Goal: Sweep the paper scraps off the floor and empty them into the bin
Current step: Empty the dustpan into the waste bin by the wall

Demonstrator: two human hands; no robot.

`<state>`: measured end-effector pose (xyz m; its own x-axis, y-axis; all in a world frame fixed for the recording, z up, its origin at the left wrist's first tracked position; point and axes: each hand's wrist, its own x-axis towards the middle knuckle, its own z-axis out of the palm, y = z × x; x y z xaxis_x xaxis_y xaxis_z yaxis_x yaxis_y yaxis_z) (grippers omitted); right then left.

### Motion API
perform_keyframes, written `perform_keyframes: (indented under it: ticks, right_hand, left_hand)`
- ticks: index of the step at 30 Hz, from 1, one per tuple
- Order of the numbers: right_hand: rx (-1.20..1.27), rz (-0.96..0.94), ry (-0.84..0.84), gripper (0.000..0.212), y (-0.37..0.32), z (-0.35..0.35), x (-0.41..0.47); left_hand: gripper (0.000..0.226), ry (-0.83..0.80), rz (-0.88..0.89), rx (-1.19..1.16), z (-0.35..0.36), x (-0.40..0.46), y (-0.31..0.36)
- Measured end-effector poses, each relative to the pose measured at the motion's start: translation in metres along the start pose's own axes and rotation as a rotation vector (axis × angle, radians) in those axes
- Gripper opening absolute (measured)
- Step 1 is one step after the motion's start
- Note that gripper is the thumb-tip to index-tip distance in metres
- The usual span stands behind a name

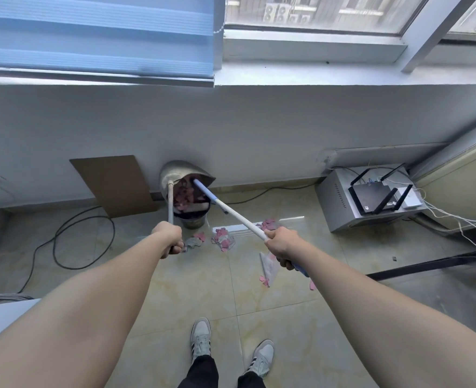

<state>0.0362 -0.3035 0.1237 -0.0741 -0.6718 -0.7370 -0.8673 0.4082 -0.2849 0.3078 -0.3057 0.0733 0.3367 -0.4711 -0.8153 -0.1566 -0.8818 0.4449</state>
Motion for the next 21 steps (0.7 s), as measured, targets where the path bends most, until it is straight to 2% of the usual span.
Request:
perform_keyframes:
  ticks: [6,11,14,17,21]
  right_hand:
    - [-0.005,0.001,0.01,0.056,-0.004,0.0,0.001]
    - [0.0,-0.005,0.018,0.054,-0.004,-0.001,0.001]
    - [0.011,-0.006,0.021,0.054,0.0,0.001,-0.002]
    - [0.004,-0.021,0.026,0.052,-0.002,0.001,-0.006]
    - [0.013,-0.025,0.037,0.052,-0.003,0.002,-0.008]
  left_hand:
    - [0.02,0.002,0.01,0.023,0.004,0.001,-0.005]
    - [0.012,0.034,0.026,0.033,0.005,-0.01,-0.006]
    - [0.016,-0.011,-0.01,-0.036,0.001,-0.004,-0.003]
    - [0.03,-0.054,-0.042,-0.105,-0.002,0.012,0.002]
    - [0.03,-0.094,-0.033,-0.182,0.002,0.017,0.007]
